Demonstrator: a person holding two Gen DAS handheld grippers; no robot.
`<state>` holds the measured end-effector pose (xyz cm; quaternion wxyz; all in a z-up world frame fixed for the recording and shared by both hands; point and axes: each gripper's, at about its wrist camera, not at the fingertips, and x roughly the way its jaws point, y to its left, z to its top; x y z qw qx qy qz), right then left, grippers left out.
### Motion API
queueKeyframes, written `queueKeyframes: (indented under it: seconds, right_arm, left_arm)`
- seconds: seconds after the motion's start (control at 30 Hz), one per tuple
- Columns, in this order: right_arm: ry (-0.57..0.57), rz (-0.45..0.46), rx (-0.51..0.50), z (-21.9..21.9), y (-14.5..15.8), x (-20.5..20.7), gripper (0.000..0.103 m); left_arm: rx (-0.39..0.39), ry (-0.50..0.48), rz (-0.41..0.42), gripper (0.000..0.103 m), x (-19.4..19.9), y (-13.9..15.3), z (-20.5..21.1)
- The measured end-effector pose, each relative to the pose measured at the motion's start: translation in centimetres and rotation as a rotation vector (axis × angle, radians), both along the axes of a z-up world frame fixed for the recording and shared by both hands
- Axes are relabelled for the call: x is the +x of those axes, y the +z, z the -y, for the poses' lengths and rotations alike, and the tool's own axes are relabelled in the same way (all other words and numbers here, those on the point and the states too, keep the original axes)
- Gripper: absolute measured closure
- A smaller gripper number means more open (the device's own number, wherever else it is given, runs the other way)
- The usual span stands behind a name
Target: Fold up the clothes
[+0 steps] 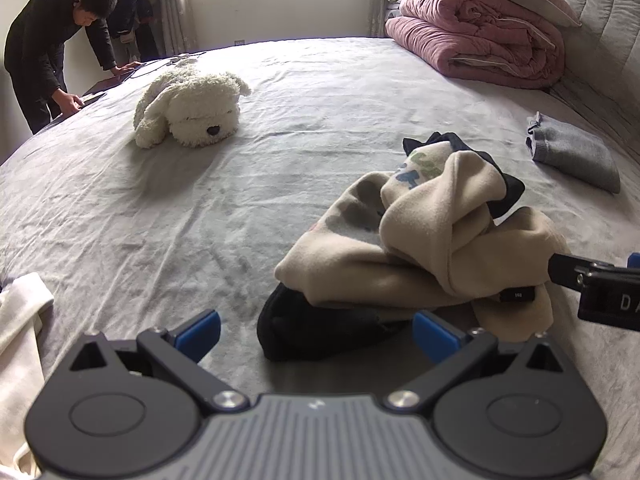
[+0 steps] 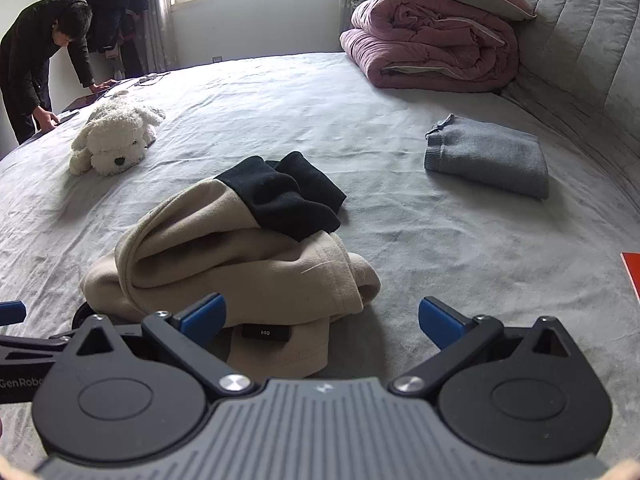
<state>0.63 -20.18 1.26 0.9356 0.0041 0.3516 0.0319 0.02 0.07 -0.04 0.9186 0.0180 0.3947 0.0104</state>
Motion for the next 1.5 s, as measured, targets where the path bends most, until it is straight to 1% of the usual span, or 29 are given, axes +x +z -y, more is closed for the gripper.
queueKeyframes:
  seconds: [0.37,0.53,0.83,1.03,1.5]
  right_arm:
    - [0.011,-0.041,-0.015,0.1,-0.9,-0.2,0.0]
    - [0.008,-0.058,-0.032,-0.1,-1.2,0.1,0.0]
    - [-0.002,-0.126,-0.015,0.4,-2.2,0.8,0.0]
    - [0.004,-0.107,-0.029,0.4,-1.8,0.6,0.0]
    - [0.012,-0.105,-0.027,0.4,-1.6,0.6,0.0]
  left_arm:
    - [-0.002,0.01,-0.028,0.0,0.2,-0.3,-0.6]
    - [0.011,0.015,-0.04,0.0,0.5,-0.8,-0.5]
    - [0.016,0.032,-0.055,0.0,0.8,-1.2,-0.9]
    - [0.021,0.026,-0.059,0.0,0.9,-1.3,-0.8]
    - [0.031,0.022,-0.063,0.0,0.8,-1.5,-0.6]
